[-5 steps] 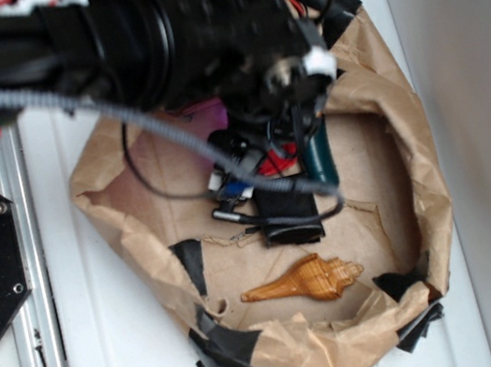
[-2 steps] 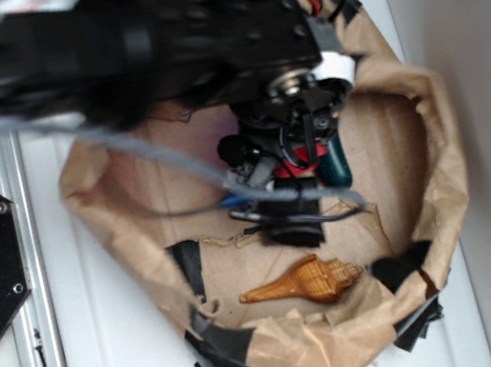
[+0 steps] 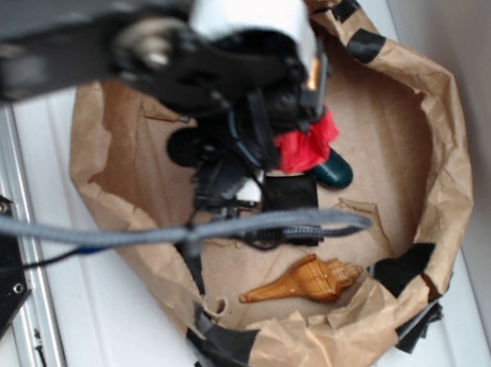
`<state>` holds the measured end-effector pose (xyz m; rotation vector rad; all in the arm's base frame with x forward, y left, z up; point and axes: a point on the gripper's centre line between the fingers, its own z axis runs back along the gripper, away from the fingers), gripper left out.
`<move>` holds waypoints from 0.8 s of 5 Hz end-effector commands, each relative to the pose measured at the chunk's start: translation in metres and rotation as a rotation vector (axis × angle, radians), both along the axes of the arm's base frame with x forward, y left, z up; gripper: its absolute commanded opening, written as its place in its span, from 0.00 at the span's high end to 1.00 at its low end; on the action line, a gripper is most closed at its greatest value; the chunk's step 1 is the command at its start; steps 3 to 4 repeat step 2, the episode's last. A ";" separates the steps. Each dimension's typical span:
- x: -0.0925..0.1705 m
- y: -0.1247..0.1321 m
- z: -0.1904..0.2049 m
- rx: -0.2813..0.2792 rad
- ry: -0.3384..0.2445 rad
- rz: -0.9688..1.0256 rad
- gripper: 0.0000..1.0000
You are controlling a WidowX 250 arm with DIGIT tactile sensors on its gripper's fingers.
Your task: Grab the red paper.
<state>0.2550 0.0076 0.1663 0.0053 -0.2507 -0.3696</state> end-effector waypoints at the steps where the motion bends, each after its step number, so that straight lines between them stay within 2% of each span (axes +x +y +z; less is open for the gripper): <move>1: -0.010 -0.003 0.010 -0.053 0.110 0.404 1.00; 2: -0.005 0.001 0.007 -0.086 0.178 0.516 1.00; 4: -0.005 0.001 0.007 -0.086 0.178 0.516 1.00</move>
